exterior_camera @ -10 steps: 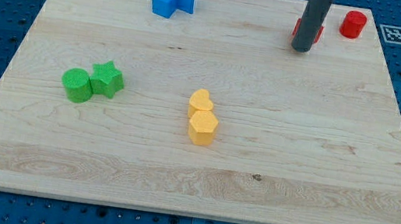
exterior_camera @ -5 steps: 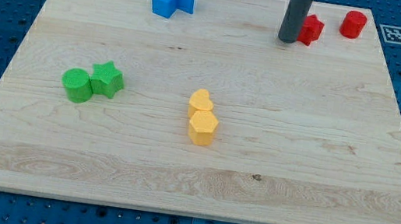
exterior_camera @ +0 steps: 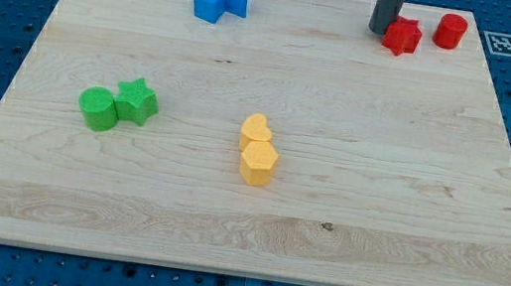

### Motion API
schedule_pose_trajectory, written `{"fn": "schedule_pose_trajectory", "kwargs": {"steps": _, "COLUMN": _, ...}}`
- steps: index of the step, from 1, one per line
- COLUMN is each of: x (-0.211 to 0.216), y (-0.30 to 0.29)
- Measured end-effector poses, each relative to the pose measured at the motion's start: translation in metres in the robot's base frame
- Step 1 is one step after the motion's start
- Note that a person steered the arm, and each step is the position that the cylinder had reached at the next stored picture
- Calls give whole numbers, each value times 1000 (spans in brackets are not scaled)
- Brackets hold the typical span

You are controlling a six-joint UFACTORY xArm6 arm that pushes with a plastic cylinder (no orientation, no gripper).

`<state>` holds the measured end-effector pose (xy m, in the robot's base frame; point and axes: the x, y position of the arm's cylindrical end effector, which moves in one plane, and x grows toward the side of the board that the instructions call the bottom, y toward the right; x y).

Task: Push the red star towards top right

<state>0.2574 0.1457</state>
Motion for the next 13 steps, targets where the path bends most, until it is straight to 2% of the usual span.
{"fn": "schedule_pose_trajectory", "kwargs": {"steps": 3, "x": 1, "y": -28}}
{"fn": "schedule_pose_trajectory", "kwargs": {"steps": 5, "x": 44, "y": -28}}
{"fn": "schedule_pose_trajectory", "kwargs": {"steps": 8, "x": 34, "y": -28}}
{"fn": "schedule_pose_trajectory", "kwargs": {"steps": 13, "x": 28, "y": 7}}
